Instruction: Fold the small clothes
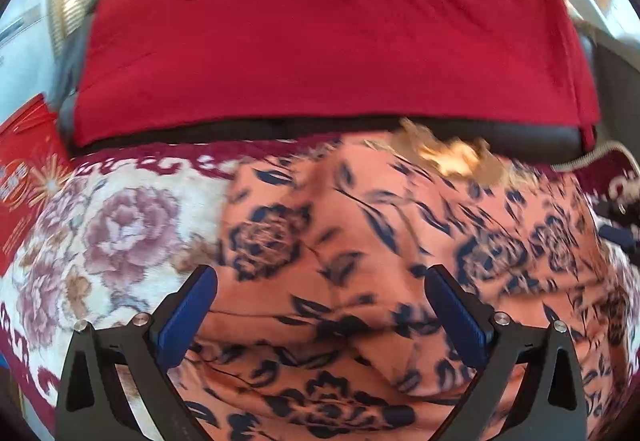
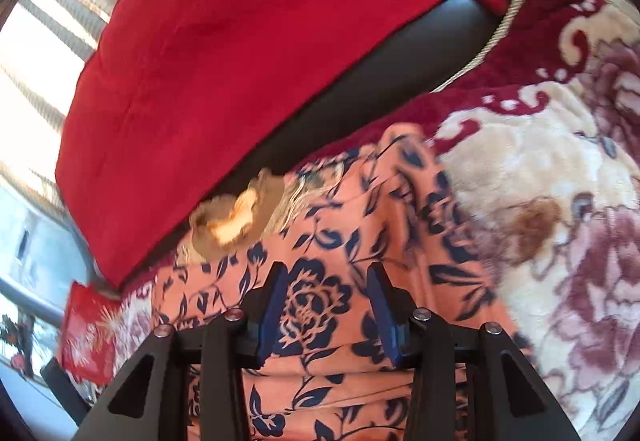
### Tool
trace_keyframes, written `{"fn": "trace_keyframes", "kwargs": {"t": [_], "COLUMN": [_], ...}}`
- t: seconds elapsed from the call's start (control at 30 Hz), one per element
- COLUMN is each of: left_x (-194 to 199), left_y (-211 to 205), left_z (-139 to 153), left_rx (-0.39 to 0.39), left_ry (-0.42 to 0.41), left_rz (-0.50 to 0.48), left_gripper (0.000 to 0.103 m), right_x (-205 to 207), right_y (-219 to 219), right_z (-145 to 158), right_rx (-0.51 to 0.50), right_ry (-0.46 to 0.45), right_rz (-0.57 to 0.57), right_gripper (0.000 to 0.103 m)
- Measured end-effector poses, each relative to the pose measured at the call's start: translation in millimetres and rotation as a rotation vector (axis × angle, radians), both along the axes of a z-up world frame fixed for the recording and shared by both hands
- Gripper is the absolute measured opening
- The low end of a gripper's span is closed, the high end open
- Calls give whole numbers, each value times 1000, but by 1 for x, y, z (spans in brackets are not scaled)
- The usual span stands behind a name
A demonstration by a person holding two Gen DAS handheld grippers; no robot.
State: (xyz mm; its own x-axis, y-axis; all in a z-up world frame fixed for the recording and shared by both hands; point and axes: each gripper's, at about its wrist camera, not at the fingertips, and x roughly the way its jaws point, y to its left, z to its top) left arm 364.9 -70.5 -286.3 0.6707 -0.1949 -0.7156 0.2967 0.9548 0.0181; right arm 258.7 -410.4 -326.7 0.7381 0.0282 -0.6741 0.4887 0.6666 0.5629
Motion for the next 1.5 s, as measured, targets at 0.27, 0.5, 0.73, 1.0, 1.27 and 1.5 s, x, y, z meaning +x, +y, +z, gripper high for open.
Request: {"fn": "trace_keyframes", "kwargs": {"t": [0.27,0.5,0.73,1.0,1.27,1.5], "left_x": [23,19,15,-30,-100,-146], "left_y": [9,6,0,21,40,55], "left_z": [-29,-9,-15,28,69,82], "left_rx": [91,29,68,-12,-71,-73], "left_ry": [94,25,64,-78,-186,-223], "left_rz": [80,66,22,32,54,41], "left_gripper": [103,103,103,103,103,103], "right_x": [8,6,20,-23,-84,-141], "right_y": [-20,-9,6,17,66,91], "right_z": [-29,-6,-15,24,75,75], "right_rx": [87,13,10,-20,-186,-237], "right_ry": [80,-23,63,-105,-279,-315], "right_rz": [-17,-2,59,53,116,156], "right_gripper": [45,54,56,56,57,58]}}
